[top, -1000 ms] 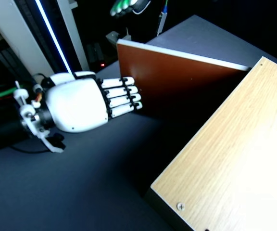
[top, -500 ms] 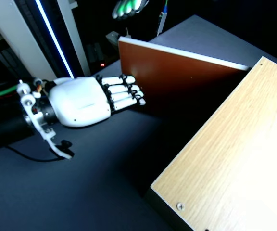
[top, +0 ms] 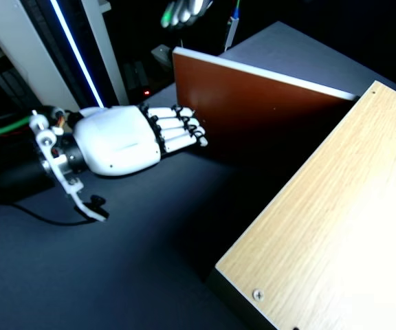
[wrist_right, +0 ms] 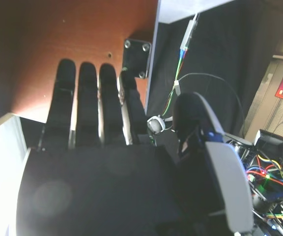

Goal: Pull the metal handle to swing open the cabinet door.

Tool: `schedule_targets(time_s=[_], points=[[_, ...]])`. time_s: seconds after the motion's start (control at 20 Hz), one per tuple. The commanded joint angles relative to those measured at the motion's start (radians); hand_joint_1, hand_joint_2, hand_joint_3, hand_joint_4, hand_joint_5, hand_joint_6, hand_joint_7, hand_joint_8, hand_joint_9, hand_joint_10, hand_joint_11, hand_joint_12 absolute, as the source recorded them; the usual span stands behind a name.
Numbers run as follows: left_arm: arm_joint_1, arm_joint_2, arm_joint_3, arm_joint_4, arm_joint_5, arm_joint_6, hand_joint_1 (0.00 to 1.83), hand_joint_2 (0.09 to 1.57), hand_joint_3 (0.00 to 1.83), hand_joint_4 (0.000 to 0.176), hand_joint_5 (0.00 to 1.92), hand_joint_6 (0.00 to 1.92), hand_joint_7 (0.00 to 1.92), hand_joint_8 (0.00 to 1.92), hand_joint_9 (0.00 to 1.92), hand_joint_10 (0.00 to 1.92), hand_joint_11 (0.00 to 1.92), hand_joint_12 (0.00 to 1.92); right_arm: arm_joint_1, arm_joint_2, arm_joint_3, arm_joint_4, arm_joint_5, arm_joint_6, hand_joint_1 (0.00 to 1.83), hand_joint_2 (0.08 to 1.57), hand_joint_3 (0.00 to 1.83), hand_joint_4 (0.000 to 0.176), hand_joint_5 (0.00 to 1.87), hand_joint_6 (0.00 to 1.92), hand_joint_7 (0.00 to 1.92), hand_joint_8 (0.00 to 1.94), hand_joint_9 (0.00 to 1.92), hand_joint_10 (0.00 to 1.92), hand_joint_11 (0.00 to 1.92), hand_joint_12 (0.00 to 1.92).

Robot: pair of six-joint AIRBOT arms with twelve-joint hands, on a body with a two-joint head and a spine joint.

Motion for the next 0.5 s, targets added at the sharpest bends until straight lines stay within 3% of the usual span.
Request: schedule_targets(time_s=[0.0,0.45], points=[[-0.006,0.006,-0.003,-0.099,-0.020,0.006,0.00,1.56,0.00,0.000,0.32,0.00,0.31,0.00,0.27,0.00,0.00,0.58,0.010,-0.002,-0.006,0.078,0.075,-0.012,0.00,1.49,0.00,0.000,0.26,0.01,0.26,0.01,0.22,0.01,0.00,0.64],[-0.006,0.006,-0.003,-0.099,-0.020,0.006,0.00,1.55,0.00,0.000,0.33,0.00,0.33,0.00,0.29,0.00,0.00,0.54,0.011,-0.016,-0.027,0.073,0.065,-0.051,0.00,1.49,0.00,0.000,0.25,0.00,0.25,0.00,0.22,0.00,0.00,0.65]])
